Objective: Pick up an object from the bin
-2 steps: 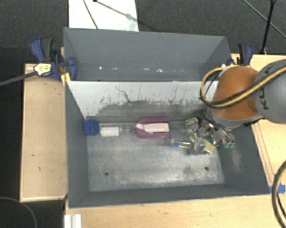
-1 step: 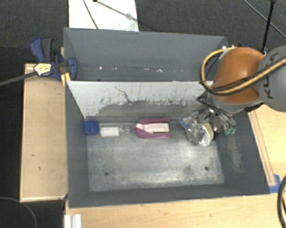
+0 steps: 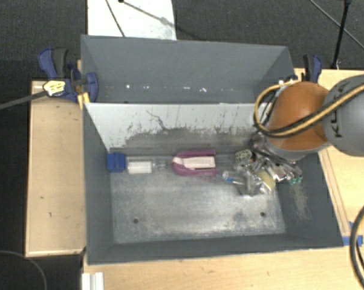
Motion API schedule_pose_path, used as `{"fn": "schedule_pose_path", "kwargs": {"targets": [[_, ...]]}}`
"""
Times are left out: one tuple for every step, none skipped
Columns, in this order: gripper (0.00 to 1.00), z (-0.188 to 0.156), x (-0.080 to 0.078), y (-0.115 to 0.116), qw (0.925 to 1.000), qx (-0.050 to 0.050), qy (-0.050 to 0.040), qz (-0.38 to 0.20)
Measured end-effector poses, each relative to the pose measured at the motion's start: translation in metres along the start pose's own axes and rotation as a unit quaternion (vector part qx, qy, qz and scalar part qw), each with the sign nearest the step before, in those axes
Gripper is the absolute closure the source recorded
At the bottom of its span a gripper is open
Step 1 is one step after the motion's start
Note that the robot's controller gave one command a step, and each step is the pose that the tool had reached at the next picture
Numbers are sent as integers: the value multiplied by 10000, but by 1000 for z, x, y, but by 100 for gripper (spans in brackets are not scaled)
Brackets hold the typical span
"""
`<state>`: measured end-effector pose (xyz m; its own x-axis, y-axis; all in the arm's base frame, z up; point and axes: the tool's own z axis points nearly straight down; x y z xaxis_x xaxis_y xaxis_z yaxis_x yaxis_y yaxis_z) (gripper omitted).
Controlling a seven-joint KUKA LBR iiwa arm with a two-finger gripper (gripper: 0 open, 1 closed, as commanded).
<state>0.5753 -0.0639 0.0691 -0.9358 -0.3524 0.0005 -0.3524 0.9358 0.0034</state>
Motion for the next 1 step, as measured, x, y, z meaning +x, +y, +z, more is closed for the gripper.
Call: {"fn": "schedule_pose_path", "kwargs": {"targets": [[100,-1,0,0,10000,2,-4,17]]}}
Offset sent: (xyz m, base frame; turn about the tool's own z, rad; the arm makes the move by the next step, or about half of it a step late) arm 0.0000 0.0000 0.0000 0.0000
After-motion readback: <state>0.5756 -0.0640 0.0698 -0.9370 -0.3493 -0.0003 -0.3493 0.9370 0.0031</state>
